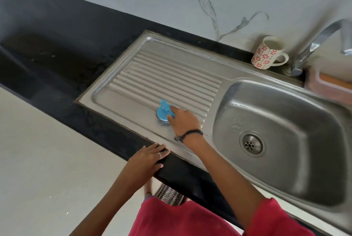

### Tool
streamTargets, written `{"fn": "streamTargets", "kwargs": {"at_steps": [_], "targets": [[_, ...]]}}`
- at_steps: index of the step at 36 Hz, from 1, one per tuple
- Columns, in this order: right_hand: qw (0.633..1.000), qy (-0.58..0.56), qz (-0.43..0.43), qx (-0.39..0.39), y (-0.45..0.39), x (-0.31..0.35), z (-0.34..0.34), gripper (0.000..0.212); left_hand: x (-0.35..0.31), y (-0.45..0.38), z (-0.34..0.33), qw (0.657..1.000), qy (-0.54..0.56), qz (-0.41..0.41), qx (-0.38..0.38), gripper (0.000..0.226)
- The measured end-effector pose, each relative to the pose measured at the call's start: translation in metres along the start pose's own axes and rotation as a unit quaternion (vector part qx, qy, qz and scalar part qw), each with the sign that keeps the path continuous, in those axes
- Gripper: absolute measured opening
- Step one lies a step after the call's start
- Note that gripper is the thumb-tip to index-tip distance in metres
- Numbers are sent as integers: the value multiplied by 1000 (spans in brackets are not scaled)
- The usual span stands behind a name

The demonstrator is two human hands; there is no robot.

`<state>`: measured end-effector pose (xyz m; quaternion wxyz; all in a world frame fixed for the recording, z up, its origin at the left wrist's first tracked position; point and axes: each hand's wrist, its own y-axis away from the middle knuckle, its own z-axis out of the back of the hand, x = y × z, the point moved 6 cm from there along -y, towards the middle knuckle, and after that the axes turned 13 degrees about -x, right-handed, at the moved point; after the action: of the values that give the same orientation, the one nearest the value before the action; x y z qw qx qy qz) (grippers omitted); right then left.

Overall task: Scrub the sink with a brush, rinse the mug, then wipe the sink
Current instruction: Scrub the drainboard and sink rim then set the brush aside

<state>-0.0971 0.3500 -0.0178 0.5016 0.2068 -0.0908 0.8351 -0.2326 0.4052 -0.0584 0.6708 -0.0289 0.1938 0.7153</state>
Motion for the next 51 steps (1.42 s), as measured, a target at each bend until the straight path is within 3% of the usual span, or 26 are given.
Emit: {"fn": "streamTargets", "kwargs": {"at_steps": [9, 13, 17, 23, 29, 35, 44, 49, 51], "targets": [[996, -20, -76, 32, 108, -105, 48, 37, -5, -2, 0, 994, 26, -23, -106, 39], [996, -2, -83, 24, 116, -108, 49, 37, -12, -3, 3, 983, -7, -56, -175, 30], [999, -15, -47, 14, 78, -80, 30, 41, -29, -4, 4, 978, -20, -104, -181, 27], [999, -29, -16, -4, 48, -56, 16, 46, -39, -11, 8, 979, -27, -150, -131, 28], [995, -37, -93, -3, 100, -111, 43, 44, -39, -16, 3, 980, -6, -161, -119, 39], [986, -29, -165, -12, 126, -131, 56, 42, -47, -32, 7, 979, 44, -145, -139, 21], [986, -20, -164, -35, 48, -102, 46, 40, -53, -57, 11, 984, -2, -156, -91, 53], [975, -73, -212, 10, 90, -116, 50, 37, -46, -71, 27, 975, 14, -130, -180, 8], [971, -75, -226, 16, 109, -120, 53, 36, -45, -79, 32, 976, 17, -109, -187, 11]]}}
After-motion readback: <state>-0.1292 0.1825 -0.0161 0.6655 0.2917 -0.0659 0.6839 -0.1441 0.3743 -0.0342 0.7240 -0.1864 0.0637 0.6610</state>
